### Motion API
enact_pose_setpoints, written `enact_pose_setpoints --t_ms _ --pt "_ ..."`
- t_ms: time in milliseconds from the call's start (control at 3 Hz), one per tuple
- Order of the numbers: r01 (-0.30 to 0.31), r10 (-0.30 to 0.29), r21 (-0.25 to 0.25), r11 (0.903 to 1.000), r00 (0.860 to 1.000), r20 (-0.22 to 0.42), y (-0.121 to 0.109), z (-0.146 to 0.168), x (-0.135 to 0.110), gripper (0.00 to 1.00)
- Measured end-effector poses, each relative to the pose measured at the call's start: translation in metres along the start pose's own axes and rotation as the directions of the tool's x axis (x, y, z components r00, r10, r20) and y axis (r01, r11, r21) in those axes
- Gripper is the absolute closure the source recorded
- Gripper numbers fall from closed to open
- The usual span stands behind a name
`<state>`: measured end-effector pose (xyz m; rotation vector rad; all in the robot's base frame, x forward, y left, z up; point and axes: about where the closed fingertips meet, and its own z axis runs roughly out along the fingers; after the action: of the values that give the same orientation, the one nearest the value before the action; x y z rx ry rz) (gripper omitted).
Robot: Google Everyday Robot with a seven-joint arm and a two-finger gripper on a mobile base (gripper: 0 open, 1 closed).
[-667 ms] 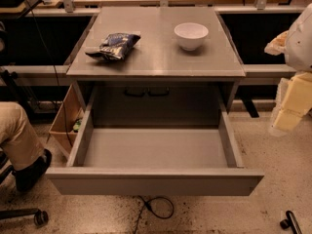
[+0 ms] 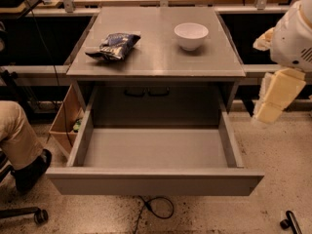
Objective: Place blue chip bag into top drawer
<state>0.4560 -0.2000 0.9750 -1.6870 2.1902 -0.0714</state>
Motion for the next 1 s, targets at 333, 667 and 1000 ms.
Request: enact_pose_setpoints --t_ms 333,667,1000 --pt "0.007 -0.009 0.022 0.9997 0.997 0.083 -0.024 0.027 -0.044 0.0" --pt "0.005 -0.01 0.027 0.9996 0.987 0.16 -0.052 0.06 -0.088 0.0" --pt "0.001 -0.007 0.024 0.9997 0.972 0.236 -0.078 0.088 -0.134 0.0"
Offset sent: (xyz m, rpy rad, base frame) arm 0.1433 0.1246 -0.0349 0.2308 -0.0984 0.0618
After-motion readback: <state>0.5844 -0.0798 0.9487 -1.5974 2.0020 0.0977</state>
